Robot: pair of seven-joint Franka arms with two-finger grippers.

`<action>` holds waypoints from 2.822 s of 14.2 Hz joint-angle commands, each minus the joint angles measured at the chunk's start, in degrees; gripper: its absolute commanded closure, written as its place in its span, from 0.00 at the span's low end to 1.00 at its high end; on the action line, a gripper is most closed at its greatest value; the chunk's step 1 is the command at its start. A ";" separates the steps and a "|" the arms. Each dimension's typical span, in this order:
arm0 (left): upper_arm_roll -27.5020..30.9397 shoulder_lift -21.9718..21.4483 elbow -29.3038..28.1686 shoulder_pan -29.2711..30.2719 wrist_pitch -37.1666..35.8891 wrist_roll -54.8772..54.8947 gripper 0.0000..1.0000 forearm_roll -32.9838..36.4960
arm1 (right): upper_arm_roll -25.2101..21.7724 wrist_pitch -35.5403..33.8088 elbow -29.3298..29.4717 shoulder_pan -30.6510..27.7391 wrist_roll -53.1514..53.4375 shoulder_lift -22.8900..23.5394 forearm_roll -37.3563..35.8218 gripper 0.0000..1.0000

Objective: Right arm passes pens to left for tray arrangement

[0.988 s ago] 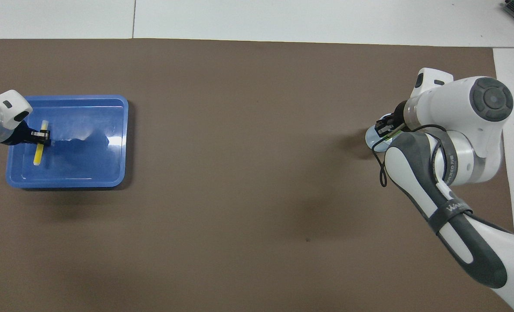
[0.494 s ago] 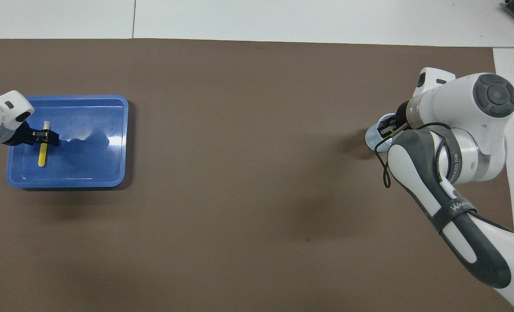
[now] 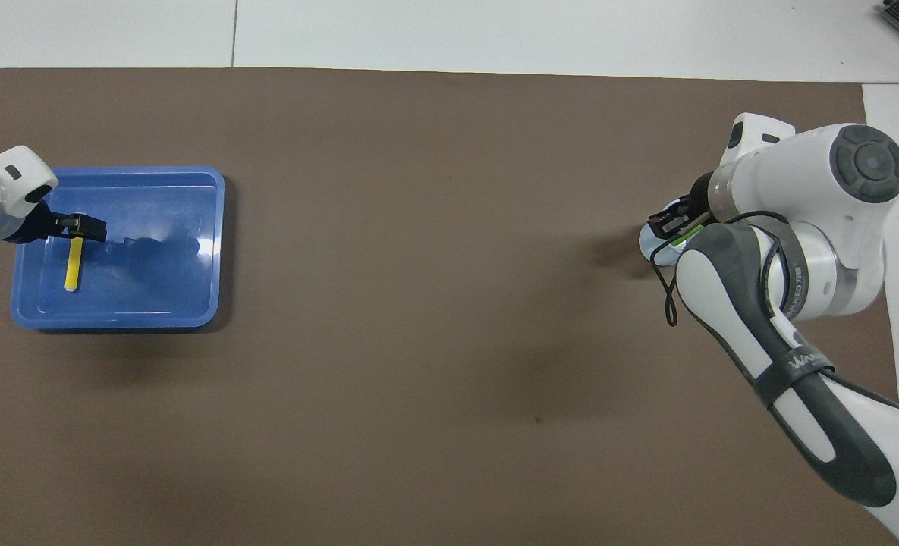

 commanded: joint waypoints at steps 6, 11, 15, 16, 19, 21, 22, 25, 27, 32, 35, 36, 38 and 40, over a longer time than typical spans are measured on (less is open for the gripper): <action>0.56 -5.20 -1.84 -2.53 -0.46 -0.75 0.00 -0.48 | 0.46 -4.67 -1.29 -0.43 0.64 -1.48 1.28 0.50; 0.12 -6.26 -1.49 -2.53 -5.29 -1.01 0.00 -6.09 | 0.37 -3.71 -1.47 -0.52 0.12 -1.66 1.19 0.89; -0.93 -7.31 -1.66 -3.14 -7.58 -6.10 0.00 -8.92 | 0.37 -3.45 -1.20 -0.52 -0.41 -1.39 1.01 1.00; -0.94 -7.40 -1.66 -3.41 -8.54 -7.59 0.00 -9.00 | 0.37 -3.36 -1.20 -0.52 -0.76 -1.39 1.01 1.00; -1.55 -7.58 -1.49 -4.81 -11.27 -13.30 0.00 -9.96 | 0.37 -3.62 -0.76 -0.61 -1.29 -1.31 0.75 1.00; -1.99 -8.10 -1.05 -5.52 -13.29 -16.29 0.00 -13.12 | 0.37 -4.49 0.63 -0.87 -2.60 -1.04 0.40 1.00; -2.34 -8.19 -1.05 -5.78 -13.64 -18.05 0.00 -13.74 | 0.37 -4.50 1.08 -0.87 -3.83 -1.04 0.22 1.00; -2.43 -8.45 -1.49 -6.57 -13.38 -20.17 0.00 -13.75 | 0.37 -5.02 2.66 -0.96 -5.07 -1.30 0.05 1.00; -2.43 -8.54 -1.75 -6.75 -13.38 -20.78 0.00 -13.75 | 0.37 -5.72 3.36 -0.78 -5.16 -2.27 0.05 1.00; -2.43 -8.63 -1.84 -7.10 -13.47 -21.40 0.00 -13.84 | 0.55 -11.87 8.81 -0.43 -5.16 -3.41 0.13 1.00; -2.43 -8.63 -1.84 -7.10 -13.38 -21.66 0.00 -13.84 | 0.55 -12.41 8.99 -0.26 -5.16 -5.69 0.05 1.00; -2.43 -8.63 -1.84 -7.10 -13.30 -21.67 0.00 -13.84 | 0.64 -13.45 9.17 0.01 -5.16 -6.40 0.05 1.00; -2.34 -8.72 -2.10 -7.10 -13.30 -21.67 0.00 -13.75 | 0.64 -14.95 10.04 1.15 -5.07 -7.54 0.13 1.00; -2.34 -8.98 -2.37 -7.02 -13.56 -21.67 0.00 -13.84 | 0.73 -16.10 11.18 2.37 -4.63 -8.33 1.10 1.00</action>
